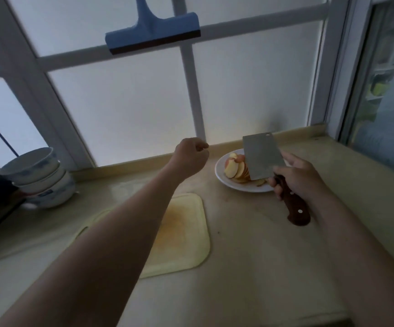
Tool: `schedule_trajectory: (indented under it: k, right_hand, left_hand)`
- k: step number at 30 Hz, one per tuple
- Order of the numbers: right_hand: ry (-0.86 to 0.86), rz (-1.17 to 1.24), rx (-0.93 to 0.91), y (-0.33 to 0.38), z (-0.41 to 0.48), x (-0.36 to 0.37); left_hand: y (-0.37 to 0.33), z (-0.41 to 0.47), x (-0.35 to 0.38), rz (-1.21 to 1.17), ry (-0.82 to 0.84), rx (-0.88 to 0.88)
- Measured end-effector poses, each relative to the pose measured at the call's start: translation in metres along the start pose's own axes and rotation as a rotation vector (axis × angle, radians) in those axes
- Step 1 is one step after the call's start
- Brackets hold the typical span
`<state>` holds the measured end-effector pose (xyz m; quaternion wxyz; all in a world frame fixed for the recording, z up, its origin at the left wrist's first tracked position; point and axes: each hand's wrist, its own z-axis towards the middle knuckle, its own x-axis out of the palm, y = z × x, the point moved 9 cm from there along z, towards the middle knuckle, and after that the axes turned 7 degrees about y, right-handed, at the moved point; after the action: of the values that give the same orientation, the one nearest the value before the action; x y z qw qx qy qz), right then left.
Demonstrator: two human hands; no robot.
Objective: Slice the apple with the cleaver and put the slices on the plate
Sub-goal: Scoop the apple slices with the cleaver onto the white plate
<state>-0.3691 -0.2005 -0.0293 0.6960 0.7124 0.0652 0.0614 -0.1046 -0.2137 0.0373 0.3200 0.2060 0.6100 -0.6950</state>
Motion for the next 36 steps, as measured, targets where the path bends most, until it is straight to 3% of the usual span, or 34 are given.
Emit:
schedule_trajectory:
  k: [6, 13, 21, 36]
  right_hand:
    - [0.149, -0.030, -0.038, 0.007, -0.021, 0.069]
    - [0.268, -0.098, 0.020, -0.009, -0.062, 0.150]
    - [0.317, -0.203, 0.086, -0.027, -0.091, 0.192]
    - [0.349, -0.233, 0.099, -0.035, -0.106, 0.205]
  left_hand:
    - [0.054, -0.050, -0.070, -0.025, -0.081, -0.096]
    - [0.109, -0.119, -0.112, 0.023, -0.067, -0.166]
    - [0.156, -0.176, -0.089, 0.362, 0.211, -0.190]
    - [0.144, -0.181, -0.071, 0.470, 0.197, -0.123]
